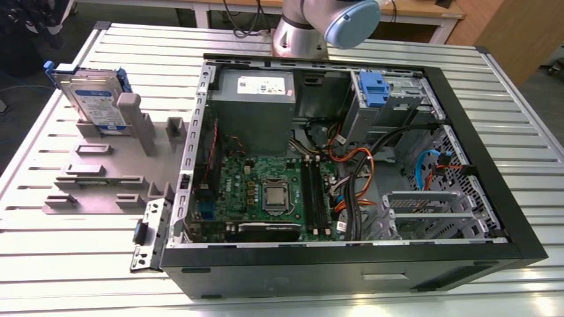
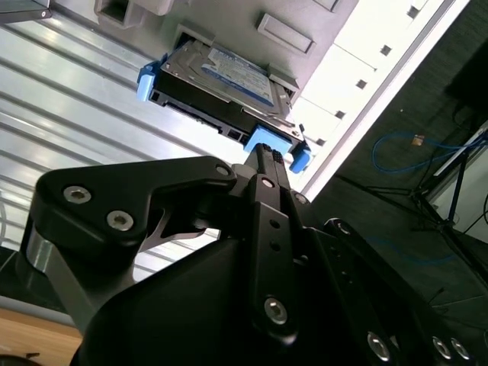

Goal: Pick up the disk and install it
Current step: 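Pick up the disk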

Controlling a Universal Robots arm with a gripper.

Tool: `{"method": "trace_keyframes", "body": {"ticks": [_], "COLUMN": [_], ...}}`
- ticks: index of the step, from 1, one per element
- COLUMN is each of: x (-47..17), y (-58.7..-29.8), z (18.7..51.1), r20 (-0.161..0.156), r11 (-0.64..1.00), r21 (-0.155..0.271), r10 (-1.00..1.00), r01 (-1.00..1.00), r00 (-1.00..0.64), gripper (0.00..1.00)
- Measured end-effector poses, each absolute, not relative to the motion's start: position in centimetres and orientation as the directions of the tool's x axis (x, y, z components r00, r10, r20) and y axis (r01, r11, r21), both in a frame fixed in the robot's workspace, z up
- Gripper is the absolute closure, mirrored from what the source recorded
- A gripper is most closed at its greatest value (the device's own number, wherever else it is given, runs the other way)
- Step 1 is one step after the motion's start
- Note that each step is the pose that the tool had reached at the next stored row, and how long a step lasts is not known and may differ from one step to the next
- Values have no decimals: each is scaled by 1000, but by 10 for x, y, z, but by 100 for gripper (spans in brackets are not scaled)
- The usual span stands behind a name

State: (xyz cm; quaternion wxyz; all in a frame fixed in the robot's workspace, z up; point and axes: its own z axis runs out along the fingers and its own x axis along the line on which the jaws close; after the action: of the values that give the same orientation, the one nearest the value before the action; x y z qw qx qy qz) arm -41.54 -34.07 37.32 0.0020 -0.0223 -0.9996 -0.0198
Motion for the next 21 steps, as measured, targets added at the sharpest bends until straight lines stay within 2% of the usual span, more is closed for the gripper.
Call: {"method": "trace_keyframes", "body": {"ticks": [21], "x": [-415], "y": [-341], "z": [373], "r20": [5], "r11": [997], "r21": [39], "r10": [-63], "r01": [-63], "r00": [-998], "gripper": [89]}}
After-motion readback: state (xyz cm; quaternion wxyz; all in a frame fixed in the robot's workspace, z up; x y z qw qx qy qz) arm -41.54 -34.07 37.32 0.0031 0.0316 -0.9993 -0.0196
